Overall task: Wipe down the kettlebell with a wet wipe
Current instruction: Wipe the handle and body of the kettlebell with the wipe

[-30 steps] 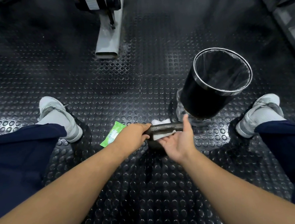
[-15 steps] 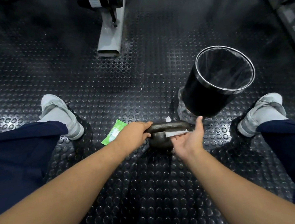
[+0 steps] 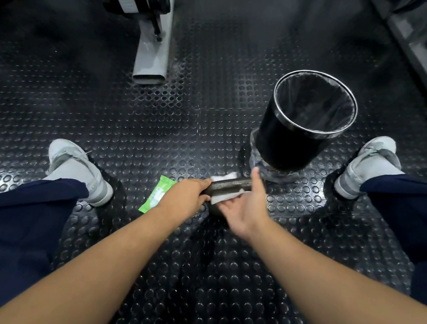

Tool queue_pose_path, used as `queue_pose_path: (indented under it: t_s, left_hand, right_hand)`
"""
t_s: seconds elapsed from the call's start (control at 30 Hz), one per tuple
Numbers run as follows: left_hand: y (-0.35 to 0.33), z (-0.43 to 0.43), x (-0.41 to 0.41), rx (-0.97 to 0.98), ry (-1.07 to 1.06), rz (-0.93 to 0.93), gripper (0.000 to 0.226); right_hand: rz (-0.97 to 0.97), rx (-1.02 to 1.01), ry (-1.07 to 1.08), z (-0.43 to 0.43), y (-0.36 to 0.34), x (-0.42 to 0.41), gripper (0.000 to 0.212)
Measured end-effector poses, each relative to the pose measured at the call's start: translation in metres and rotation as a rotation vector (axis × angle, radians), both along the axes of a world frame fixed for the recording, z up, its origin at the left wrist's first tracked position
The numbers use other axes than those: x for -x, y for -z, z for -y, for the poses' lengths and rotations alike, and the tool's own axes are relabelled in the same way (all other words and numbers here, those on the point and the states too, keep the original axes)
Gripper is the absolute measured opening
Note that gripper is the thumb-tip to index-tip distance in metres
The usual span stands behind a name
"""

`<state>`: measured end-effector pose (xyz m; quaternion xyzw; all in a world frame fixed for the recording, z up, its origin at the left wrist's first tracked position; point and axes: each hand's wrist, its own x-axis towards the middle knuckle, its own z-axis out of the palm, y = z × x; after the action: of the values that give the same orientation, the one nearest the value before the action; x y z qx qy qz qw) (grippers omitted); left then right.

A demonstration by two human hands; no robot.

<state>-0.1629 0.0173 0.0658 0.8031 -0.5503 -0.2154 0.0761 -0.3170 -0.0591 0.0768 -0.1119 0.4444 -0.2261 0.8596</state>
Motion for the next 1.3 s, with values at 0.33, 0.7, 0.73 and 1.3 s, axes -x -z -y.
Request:
queue_pose_path:
  t_s: [0.33, 0.7, 0.73, 1.3]
  left_hand:
    - [0.004, -0.002, -0.002, -0.002, -0.005, -0.033, 0.056]
    - [0.005, 0.0, -0.003, -0.013, 0.003, -0.018, 0.056]
    - [0.005, 0.0, -0.003, -0.008, 0.006, -0.012, 0.056]
    - [-0.005, 0.0, 0.001, -0.049, 0.007, 0.002, 0.056]
  right_hand:
    - [0.005, -0.063, 0.202, 0.021, 0.004, 0.006, 0.09]
    - [0.025, -0.093, 0.21, 0.027, 0.0, 0.009, 0.095]
    - [0.016, -0.08, 0.142, 0.021, 0.001, 0.005, 0.095]
    - [-0.238, 0.079, -0.247, -0.005, -0.012, 0.003, 0.043]
